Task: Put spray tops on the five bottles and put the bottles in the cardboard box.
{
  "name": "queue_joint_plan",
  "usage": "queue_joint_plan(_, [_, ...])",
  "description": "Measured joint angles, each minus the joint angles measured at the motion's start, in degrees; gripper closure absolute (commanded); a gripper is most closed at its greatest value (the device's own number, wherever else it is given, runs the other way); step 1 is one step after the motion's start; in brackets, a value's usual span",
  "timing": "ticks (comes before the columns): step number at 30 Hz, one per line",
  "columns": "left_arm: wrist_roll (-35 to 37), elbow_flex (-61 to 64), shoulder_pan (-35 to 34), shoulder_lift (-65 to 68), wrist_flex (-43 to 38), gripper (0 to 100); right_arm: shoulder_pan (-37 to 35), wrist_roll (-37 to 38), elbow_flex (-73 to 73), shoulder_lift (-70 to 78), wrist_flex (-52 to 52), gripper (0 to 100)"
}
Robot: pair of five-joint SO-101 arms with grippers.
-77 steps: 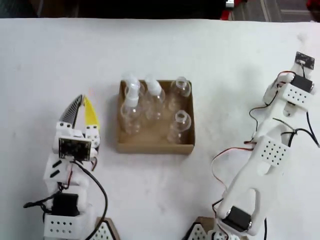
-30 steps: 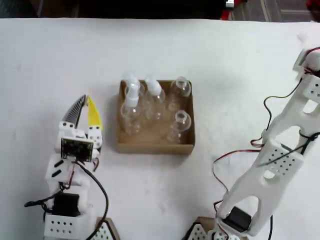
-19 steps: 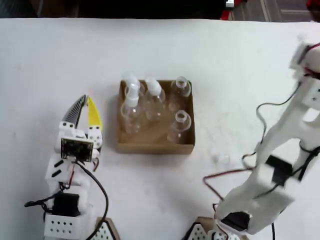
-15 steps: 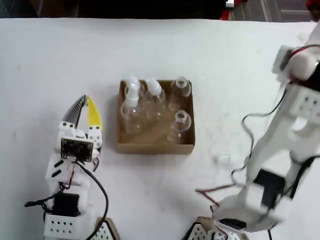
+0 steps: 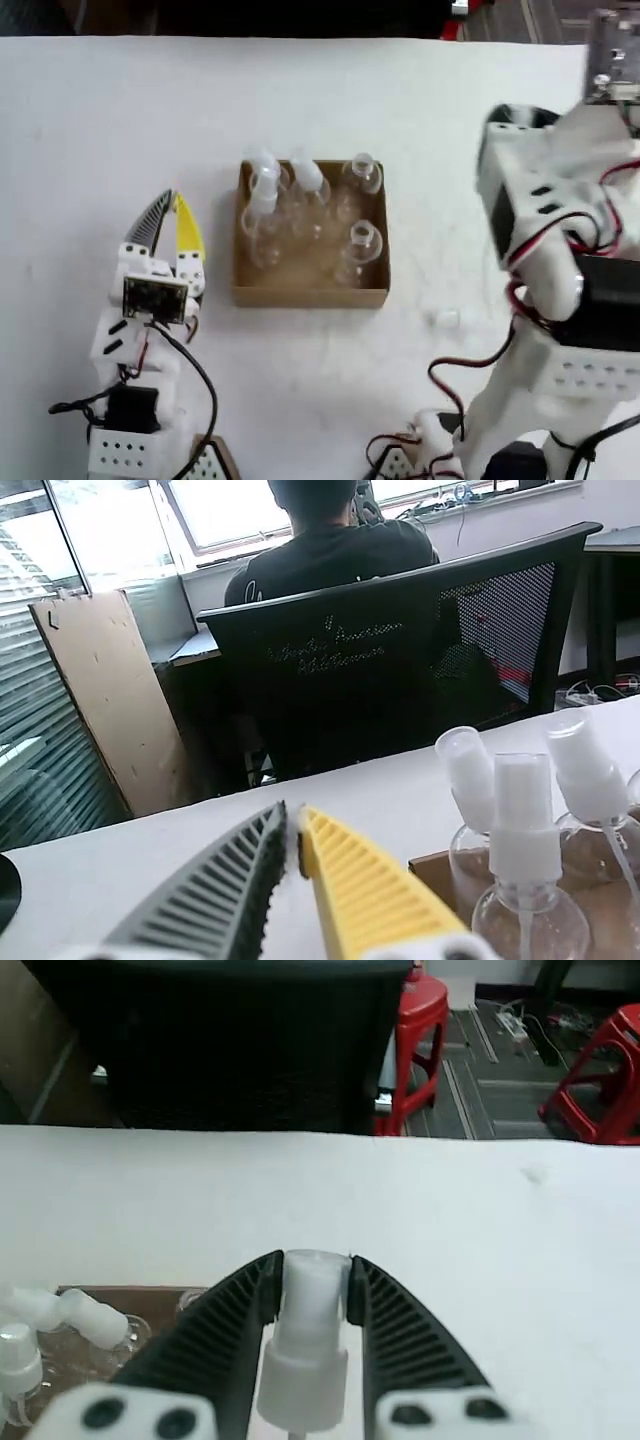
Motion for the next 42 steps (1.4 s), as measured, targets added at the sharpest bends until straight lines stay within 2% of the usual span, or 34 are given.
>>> queue_joint_plan(7, [-2.55, 0.00, 0.00, 0.00, 0.00, 98, -6.51, 0.00, 9.32, -1.93, -15.91, 97.2])
queue_joint_plan(13, [-2.55, 0.00, -0.44, 0.00, 0.00, 98, -15.82, 0.00, 20.66, -1.93, -33.76, 97.2])
queue_joint_plan(18, [-2.55, 0.00, -2.37, 0.00, 0.00, 98, -21.98, 0.00, 38.68, -1.76, -59.34, 97.2])
queue_joint_plan(22, [-2.55, 0.00, -2.37, 0.00, 0.00, 98, -22.59, 0.00, 53.63, -1.76, -83.52, 97.2])
queue_joint_plan(24, [-2.55, 0.00, -2.37, 0.00, 0.00, 98, -22.51, 0.00, 58.81, -1.76, -92.31, 97.2])
queue_joint_plan(29, [-2.55, 0.00, -2.37, 0.00, 0.00, 98, -21.98, 0.00, 60.57, -1.58, -99.16, 98.4])
queue_joint_plan(34, [-2.55, 0.00, -2.37, 0.00, -0.26, 98, -18.73, 0.00, 60.84, 4.57, -105.76, 98.2])
queue_joint_plan(39, [-2.55, 0.00, -2.37, 0.00, -0.35, 98, -15.47, -0.44, 63.03, 6.24, -107.43, 98.2])
queue_joint_plan(42, [-2.55, 0.00, -2.37, 0.00, -0.35, 98, -15.12, -3.52, 67.16, 4.57, -107.69, 98.2])
